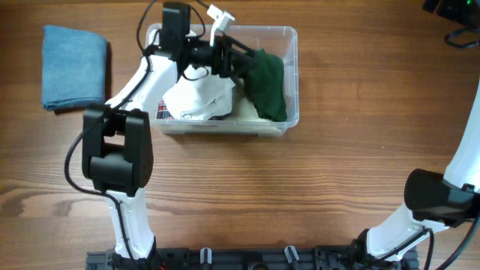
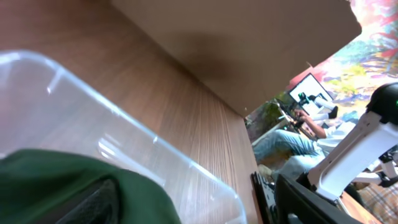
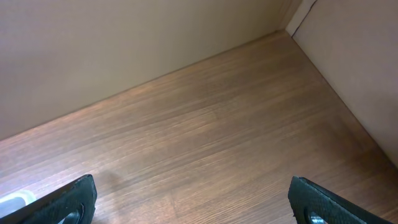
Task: Pack container
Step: 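Lower the green cloth into the container and release it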
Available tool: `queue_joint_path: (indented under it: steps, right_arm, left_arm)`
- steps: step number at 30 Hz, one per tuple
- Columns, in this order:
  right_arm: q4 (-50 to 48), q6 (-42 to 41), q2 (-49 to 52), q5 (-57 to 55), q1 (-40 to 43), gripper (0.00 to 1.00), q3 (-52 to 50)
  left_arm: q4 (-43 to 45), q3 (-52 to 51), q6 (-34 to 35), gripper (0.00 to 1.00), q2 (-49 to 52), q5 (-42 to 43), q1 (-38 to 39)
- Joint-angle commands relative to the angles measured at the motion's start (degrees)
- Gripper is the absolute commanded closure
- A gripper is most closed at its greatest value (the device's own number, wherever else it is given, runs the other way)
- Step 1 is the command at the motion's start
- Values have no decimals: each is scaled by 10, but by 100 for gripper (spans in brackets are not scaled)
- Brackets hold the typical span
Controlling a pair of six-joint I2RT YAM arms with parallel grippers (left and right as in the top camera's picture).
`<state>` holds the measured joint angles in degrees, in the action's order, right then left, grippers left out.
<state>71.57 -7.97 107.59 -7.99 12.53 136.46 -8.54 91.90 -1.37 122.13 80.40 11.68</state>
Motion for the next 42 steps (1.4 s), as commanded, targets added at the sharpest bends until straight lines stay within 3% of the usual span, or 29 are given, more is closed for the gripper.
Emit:
queue_joint_path:
  steps: [1,5,9,12,15,18,22,27,42]
  right_arm:
    - [-2,-11,2,-6,-1,0,-1]
    - [-2,-11,2,-6,-1,0,-1]
    - [-2,-11,2,-6,-1,0,-1]
    - [-2,-11,2,-6,-1,0,-1]
    - [-2,-11,2,-6,-1,0,-1]
    - [-2,-11,2,-6,-1,0,-1]
    - [-2,-11,2,-6,-1,0,-1]
    - [-2,-11,2,-6,-1,1,-1]
    - [-2,-11,2,-6,-1,0,-1]
  left_arm:
    - [2,30,19,23,-52,-2,-8]
    - [-39,30,18,26,-71,-59,-14]
    - [-120,30,-12,40,-71,-162,-10]
    - [-190,30,-36,55,-71,-326,22]
    - [-234,30,-59,70,-71,-553,88]
    - [-235,33,-59,81,-76,-670,136]
    - [-234,49,-59,90,-80,-692,160]
    - [-256,49,-59,96,-75,-780,163]
    - [-258,49,-59,96,37,-803,162]
